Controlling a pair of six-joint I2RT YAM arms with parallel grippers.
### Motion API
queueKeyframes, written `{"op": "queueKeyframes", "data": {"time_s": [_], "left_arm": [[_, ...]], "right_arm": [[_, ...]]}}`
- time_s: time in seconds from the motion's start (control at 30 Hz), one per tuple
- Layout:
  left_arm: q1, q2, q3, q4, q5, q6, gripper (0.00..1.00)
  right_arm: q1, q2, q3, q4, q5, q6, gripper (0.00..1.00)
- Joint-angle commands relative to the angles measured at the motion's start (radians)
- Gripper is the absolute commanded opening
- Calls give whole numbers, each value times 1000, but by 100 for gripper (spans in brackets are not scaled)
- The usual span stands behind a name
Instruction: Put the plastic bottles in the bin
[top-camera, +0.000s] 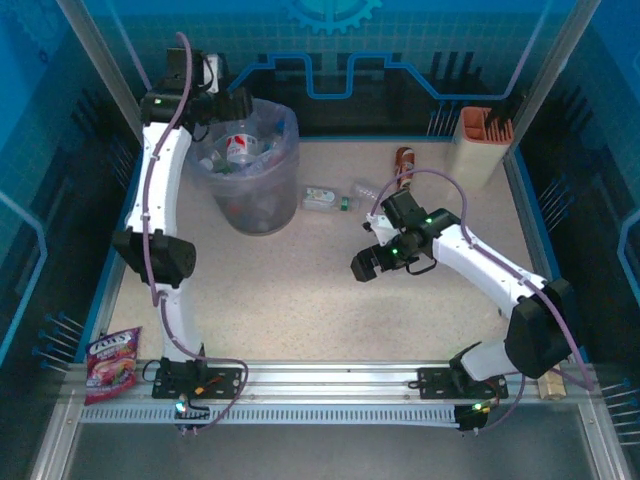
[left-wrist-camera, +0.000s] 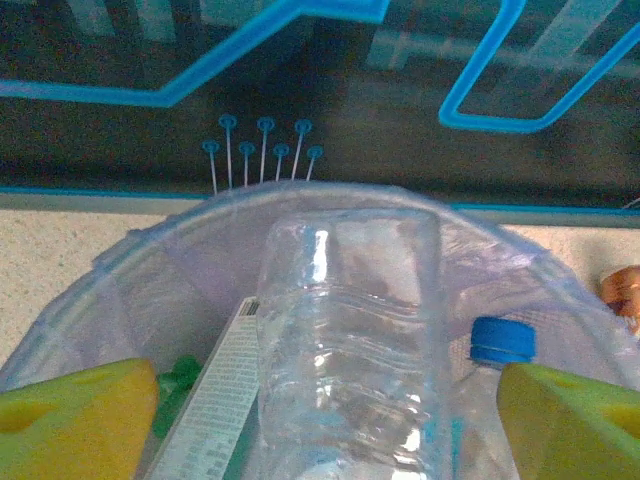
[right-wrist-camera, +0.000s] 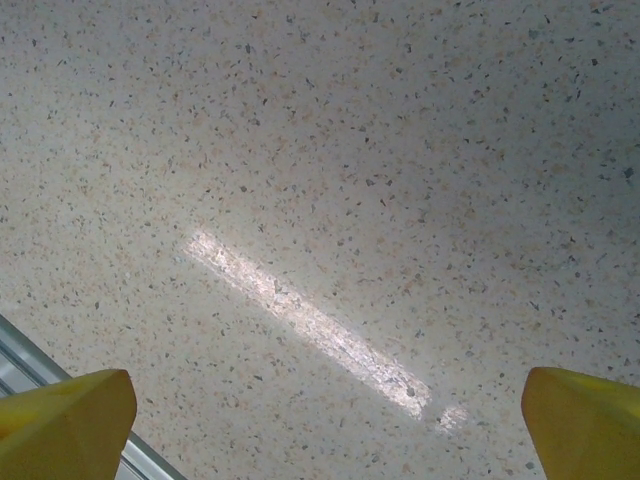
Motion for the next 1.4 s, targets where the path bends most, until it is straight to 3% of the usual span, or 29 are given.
{"op": "queueKeyframes", "data": {"time_s": [0.0, 0.17, 0.4, 0.73, 0.83, 0.97, 1.1, 1.2, 1.37], "left_arm": [[-2, -60, -52, 135, 25, -25, 73], [-14, 1, -57, 139, 25, -45, 55], [-39, 69, -90, 145, 48, -53, 42], [-59, -7, -296, 216, 61, -72, 40], [-59, -29, -294, 221, 62, -74, 44], [-59, -69, -262, 219, 61, -70, 68], [-59, -134, -250, 232, 60, -67, 83], [-59, -187, -241, 223, 60, -63, 89], [-59, -312, -292, 203, 55, -67, 96]], "right_arm": [[8, 16, -2, 35, 20, 30, 100], [-34, 5, -9, 111, -29, 100, 100], [-54, 6, 0, 126, -20, 93, 100], [-268, 43, 76, 298, 115, 346, 100], [-306, 109, 130, 311, 189, 385, 100], [-312, 220, 209, 356, 320, 394, 98], [-335, 348, 300, 391, 362, 418, 93], [-341, 444, 358, 443, 366, 362, 89], [-349, 633, 547, 333, 404, 334, 89]]}}
